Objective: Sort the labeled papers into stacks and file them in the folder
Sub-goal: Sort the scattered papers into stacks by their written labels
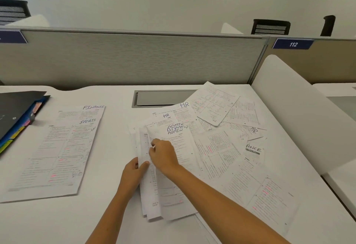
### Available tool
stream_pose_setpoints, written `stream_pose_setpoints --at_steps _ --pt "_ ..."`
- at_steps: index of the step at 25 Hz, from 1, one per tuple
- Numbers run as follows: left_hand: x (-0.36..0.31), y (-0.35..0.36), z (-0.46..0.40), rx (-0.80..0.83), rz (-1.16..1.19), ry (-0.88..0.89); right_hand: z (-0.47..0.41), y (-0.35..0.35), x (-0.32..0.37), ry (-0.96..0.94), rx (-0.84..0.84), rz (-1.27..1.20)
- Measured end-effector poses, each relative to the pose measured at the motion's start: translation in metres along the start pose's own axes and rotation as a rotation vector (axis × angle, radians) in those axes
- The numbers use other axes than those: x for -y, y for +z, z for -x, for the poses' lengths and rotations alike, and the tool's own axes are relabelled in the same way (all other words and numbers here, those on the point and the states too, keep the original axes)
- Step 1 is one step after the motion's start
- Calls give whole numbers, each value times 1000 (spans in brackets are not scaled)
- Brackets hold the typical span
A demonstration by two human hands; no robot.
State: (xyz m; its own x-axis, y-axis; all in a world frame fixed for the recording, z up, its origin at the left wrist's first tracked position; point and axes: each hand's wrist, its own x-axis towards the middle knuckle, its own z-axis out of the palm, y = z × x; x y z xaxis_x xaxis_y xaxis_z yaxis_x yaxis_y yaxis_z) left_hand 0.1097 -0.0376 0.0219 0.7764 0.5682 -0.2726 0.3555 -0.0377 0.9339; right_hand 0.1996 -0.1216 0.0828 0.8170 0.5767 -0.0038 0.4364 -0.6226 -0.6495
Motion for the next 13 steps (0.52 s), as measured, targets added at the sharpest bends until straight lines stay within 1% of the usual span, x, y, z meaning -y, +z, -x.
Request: stream_pose_setpoints --at_steps 2,4,6,8,11,13 --pt "0 2 -1 -38 -6 -23 -2 8 -2 68 54 -129" --pt "-2 2 -1 -34 22 -42 0 11 -6 154 151 -291" --pt "-1 2 -3 -53 24 -40 5 10 -14 209 199 -379" --pt "-2 3 -2 -85 11 -45 7 1 -26 241 172 -429" --pt "1 5 -2 -102 14 -41 9 -23 -52 309 77 -494" --pt "-1 5 0 -104 -8 -20 14 -38 -70 317 -37 -402"
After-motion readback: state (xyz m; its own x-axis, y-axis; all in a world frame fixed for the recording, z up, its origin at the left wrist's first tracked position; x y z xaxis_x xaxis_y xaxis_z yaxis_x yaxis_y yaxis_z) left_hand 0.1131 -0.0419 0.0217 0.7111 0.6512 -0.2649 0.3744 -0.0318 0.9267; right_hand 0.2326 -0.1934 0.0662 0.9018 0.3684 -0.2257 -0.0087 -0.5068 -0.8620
